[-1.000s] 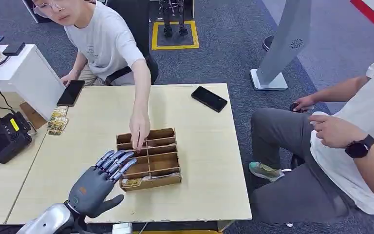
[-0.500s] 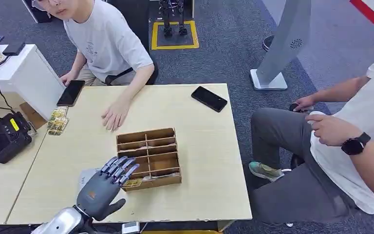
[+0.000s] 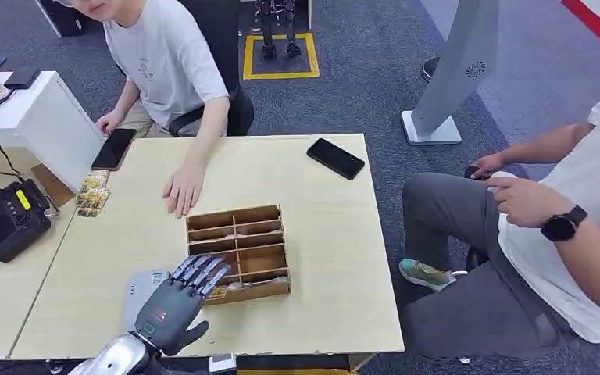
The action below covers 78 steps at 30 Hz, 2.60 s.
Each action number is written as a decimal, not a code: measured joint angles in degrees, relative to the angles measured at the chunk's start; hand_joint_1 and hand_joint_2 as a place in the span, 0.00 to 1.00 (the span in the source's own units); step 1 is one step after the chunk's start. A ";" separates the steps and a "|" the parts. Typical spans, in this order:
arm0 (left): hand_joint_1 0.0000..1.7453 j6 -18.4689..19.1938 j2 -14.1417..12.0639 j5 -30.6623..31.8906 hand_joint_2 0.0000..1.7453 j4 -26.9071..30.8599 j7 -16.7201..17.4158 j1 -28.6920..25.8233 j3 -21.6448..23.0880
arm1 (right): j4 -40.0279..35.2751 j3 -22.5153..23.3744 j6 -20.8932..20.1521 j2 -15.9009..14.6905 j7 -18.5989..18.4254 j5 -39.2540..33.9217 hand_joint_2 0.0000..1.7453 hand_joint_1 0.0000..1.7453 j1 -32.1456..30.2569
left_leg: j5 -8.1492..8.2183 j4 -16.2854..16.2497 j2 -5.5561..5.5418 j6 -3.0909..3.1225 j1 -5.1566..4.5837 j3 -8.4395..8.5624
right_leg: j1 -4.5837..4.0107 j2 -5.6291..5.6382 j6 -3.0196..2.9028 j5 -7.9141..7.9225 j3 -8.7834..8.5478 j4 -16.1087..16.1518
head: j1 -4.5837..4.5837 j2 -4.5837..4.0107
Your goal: Pass the card to the sensor for recognition and then transmit it.
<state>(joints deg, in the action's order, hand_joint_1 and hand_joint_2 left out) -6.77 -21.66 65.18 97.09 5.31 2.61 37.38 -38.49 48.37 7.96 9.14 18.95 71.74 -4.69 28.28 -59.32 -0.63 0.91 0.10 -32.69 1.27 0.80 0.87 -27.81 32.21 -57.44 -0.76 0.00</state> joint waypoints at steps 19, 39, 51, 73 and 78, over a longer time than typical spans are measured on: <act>0.00 0.83 2.25 -0.90 1.00 -1.25 1.40 1.29 0.09 | 0.81 0.59 0.35 0.07 0.55 0.96 1.00 0.00 0.49 | 0.00 0.00 0.00 0.00 0.00 0.00 | 0.00 0.00 0.00 0.00 0.00 0.00 | 0.00 0.00; 0.00 1.05 3.04 -1.18 1.00 -1.97 2.16 1.35 0.09 | 0.76 2.64 0.15 0.46 1.46 2.23 1.00 0.00 0.58 | 0.00 0.00 0.00 0.00 0.00 -0.01 | 0.00 0.00 0.00 0.00 0.00 0.00 | 0.00 0.00; 0.00 1.18 3.21 -1.16 1.00 -2.58 2.45 1.35 0.09 | 0.63 3.34 0.11 0.61 1.81 2.71 1.00 0.00 0.62 | 0.00 0.00 0.00 0.00 0.00 -0.01 | 0.00 0.00 0.00 0.00 0.00 0.00 | 0.00 0.00; 0.00 1.27 3.34 -1.01 1.00 -2.86 2.43 1.60 0.09 | 0.63 3.39 0.13 0.61 1.90 3.08 1.00 0.00 0.90 | 0.00 0.00 0.00 0.00 0.00 -0.01 | 0.00 0.00 0.00 0.00 0.00 0.00 | 0.00 0.00; 0.00 1.27 3.37 -1.00 1.00 -2.86 2.43 1.61 0.09 | 0.63 3.41 0.13 0.61 1.90 3.08 1.00 0.00 0.96 | 0.00 0.00 0.00 0.00 0.00 -0.01 | 0.00 0.00 0.00 0.00 0.00 0.00 | 0.00 0.00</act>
<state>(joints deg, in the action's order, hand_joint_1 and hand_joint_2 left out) -5.51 -18.29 64.17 94.23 7.74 4.22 37.46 -37.86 51.78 8.09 9.75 20.85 74.82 -3.73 28.28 -59.32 -0.63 0.91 0.10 -32.70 1.27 0.81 0.87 -27.81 32.21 -57.44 -0.76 0.00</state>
